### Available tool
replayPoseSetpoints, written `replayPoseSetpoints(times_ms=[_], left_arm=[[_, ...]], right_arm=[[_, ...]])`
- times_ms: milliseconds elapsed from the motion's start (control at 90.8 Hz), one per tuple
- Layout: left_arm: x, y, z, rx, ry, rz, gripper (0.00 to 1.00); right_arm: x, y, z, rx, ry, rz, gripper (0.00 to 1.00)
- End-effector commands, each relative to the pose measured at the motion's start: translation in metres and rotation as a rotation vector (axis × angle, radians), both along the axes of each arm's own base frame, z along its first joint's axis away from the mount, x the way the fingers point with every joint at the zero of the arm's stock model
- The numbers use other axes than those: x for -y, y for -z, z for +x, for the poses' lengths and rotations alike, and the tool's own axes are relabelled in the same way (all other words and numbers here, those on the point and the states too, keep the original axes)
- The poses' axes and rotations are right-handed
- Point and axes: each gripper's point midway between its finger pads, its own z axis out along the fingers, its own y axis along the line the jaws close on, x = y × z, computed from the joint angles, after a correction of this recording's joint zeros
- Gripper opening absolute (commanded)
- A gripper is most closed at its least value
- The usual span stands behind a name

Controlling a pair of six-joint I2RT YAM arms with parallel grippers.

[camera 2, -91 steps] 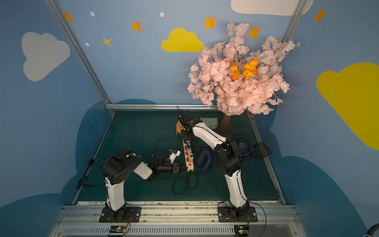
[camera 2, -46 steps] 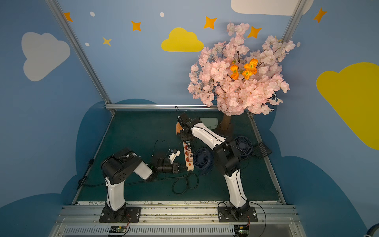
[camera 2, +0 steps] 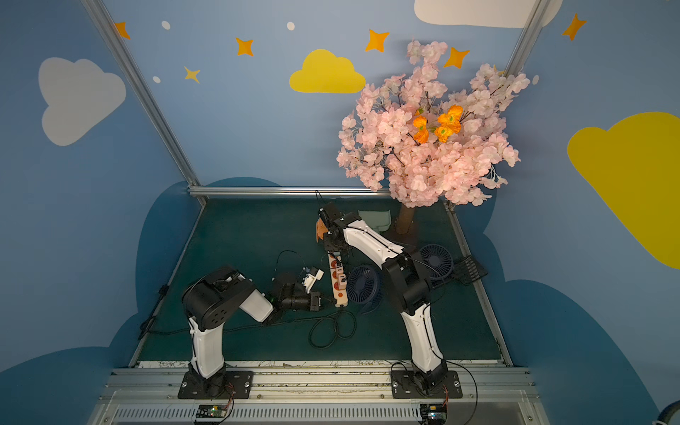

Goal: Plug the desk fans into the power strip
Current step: Insert the plug into the socket.

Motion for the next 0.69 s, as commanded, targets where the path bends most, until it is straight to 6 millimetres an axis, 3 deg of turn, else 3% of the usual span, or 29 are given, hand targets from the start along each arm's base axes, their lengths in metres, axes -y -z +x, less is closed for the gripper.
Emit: replayPoseSetpoints(times_ms=[0,154,397,683], left_arm=[[-0.014,0.035,-0.010,-0.081,-0.016,0.091,0.26],[-0.013,0.034,-0.009,-0.078,-0.014,0.088,0.26],[-0.014,0.035,-0.009,-0.082,-0.017,0.090,0.26],[-0.015,0.035,-0.009,-0.080,-0.021,0.090,0.26]], right_arm=[[0.001,0.015,-0.003,-0.042,0.003,-0.006,0.00],[0.002,0.025,-0.009,-0.077,0.006,-0.014,0.00],[0.007,0.059,-0.020,-0.150,0.019,-0.088,0.00],[0.029,0.123,-0.049,-0.303,0.008,-0.198,0.00]])
